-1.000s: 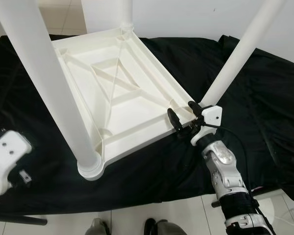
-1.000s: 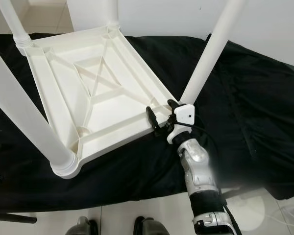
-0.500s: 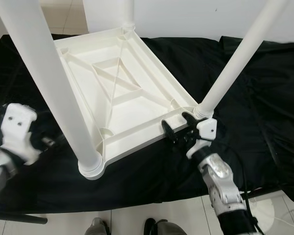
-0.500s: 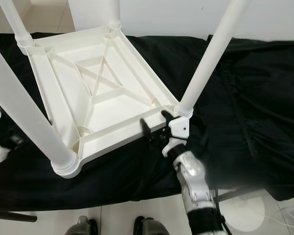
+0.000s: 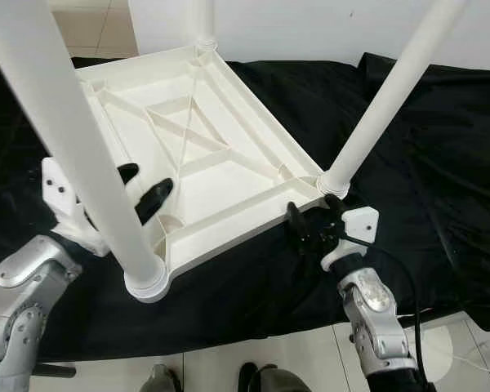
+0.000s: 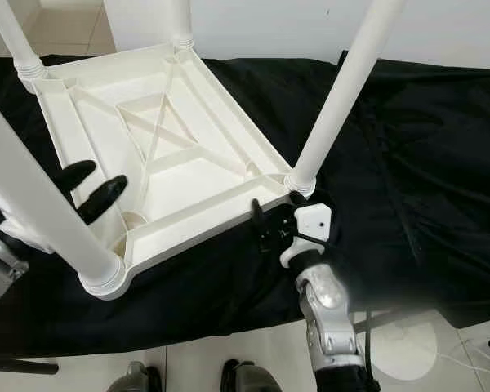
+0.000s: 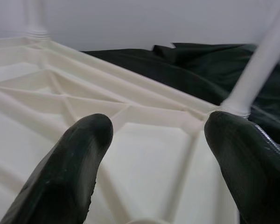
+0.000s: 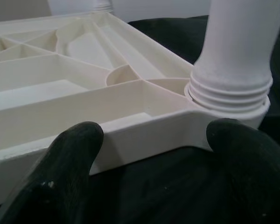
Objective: Building children table
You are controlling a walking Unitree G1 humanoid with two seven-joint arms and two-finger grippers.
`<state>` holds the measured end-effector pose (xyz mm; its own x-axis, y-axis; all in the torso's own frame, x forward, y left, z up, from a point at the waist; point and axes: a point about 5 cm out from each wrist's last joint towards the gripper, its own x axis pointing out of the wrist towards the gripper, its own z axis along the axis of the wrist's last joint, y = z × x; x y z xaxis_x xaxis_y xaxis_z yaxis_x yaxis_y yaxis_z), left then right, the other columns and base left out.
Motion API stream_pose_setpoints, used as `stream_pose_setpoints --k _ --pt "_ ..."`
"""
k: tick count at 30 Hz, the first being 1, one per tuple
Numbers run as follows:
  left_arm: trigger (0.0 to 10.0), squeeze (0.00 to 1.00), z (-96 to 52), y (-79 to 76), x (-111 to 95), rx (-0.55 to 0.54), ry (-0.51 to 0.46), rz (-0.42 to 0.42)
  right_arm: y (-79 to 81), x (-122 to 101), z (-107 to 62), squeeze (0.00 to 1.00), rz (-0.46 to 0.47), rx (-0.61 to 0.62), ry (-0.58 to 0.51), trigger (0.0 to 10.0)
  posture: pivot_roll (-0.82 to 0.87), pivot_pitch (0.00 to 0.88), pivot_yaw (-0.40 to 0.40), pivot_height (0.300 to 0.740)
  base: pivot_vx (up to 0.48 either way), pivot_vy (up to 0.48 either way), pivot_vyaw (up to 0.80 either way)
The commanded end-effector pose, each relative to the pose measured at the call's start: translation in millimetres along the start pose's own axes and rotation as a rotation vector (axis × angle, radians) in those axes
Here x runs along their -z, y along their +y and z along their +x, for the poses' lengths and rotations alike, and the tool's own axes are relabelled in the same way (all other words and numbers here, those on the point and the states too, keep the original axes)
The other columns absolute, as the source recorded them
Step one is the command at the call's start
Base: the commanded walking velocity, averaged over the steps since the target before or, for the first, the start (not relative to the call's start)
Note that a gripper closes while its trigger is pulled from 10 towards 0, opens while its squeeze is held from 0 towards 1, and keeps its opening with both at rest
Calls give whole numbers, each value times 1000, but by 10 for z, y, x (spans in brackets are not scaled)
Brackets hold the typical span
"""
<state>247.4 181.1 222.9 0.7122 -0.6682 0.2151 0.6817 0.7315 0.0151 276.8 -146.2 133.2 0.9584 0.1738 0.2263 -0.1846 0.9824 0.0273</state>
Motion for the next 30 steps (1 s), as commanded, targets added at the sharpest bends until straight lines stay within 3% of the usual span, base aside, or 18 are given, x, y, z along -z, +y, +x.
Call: stream_pose_setpoints --k 1,4,7,12,18,22,30 --pt "10000 0 27 -162 26 123 9 -25 -38 84 -30 0 -7 38 55 10000 -58 194 -59 740 0 0 0" --pt "10000 0 37 -194 32 139 9 -40 -37 100 -22 0 1 49 68 10000 -52 196 -50 740 0 0 0" --pt "10000 0 66 -328 39 201 7 -73 -56 146 89 0 22 78 118 10000 -24 197 -48 740 0 0 0" --pt "10000 0 74 -392 32 216 -4 -94 -59 128 190 0 35 66 123 10000 -17 195 -49 740 0 0 0" --pt "10000 0 120 -570 31 270 -16 -156 -106 81 448 0 -13 22 138 10000 -16 192 -46 740 0 0 0" --pt "10000 0 155 -613 29 285 -20 -154 -132 68 545 0 -48 12 140 10000 -16 190 -43 740 0 0 0" --pt "10000 0 271 -702 29 313 -41 -172 -234 9 773 0 -96 103 114 10000 -11 179 -25 740 0 0 0"
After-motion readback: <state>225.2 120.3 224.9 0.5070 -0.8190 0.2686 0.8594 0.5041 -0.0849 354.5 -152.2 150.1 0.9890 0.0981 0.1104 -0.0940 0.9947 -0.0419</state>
